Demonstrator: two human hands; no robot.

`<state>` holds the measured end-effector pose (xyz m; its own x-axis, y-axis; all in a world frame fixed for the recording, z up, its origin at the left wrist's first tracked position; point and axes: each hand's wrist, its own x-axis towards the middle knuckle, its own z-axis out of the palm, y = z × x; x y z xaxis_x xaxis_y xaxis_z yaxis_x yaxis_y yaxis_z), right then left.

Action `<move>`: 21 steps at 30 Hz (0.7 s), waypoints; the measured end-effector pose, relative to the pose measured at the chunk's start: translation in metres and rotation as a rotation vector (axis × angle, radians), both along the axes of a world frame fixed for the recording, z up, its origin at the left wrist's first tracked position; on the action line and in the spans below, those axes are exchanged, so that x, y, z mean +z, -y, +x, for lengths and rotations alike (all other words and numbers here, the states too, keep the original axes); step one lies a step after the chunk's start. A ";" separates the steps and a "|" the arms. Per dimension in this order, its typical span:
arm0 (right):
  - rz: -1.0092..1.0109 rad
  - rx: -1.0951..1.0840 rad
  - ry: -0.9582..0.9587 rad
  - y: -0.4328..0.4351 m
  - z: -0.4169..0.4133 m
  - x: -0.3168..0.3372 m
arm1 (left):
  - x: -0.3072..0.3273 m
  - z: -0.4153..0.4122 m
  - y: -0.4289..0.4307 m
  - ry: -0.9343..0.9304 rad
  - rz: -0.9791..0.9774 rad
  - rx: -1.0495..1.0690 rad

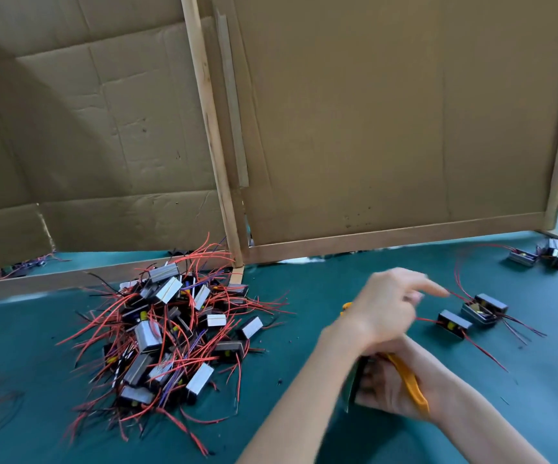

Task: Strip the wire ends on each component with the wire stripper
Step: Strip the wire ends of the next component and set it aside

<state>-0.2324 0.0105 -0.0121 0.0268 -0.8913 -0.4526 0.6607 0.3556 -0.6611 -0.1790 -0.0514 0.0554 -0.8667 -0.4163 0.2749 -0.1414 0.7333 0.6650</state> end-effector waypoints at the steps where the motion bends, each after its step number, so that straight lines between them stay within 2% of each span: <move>1: 0.008 0.001 0.002 0.001 0.000 0.001 | 0.001 0.013 0.013 -0.014 -0.029 0.085; 3: 0.015 0.003 -0.009 0.001 0.001 0.002 | -0.002 0.044 0.048 0.089 -0.161 0.314; 6: 0.013 0.025 -0.041 0.002 0.001 0.001 | -0.019 0.092 0.094 0.482 -0.279 0.606; 8: 0.010 0.041 -0.050 0.002 0.001 0.000 | -0.033 0.111 0.106 0.658 -0.241 0.664; 11: 0.010 0.034 -0.063 0.002 0.000 0.000 | -0.052 0.118 0.113 0.728 -0.230 0.679; 14: 0.007 0.026 -0.061 0.001 -0.001 0.002 | -0.062 0.119 0.112 0.642 -0.298 0.723; 21: -0.009 0.007 -0.058 0.000 -0.001 0.001 | -0.040 0.119 0.113 0.153 0.031 0.482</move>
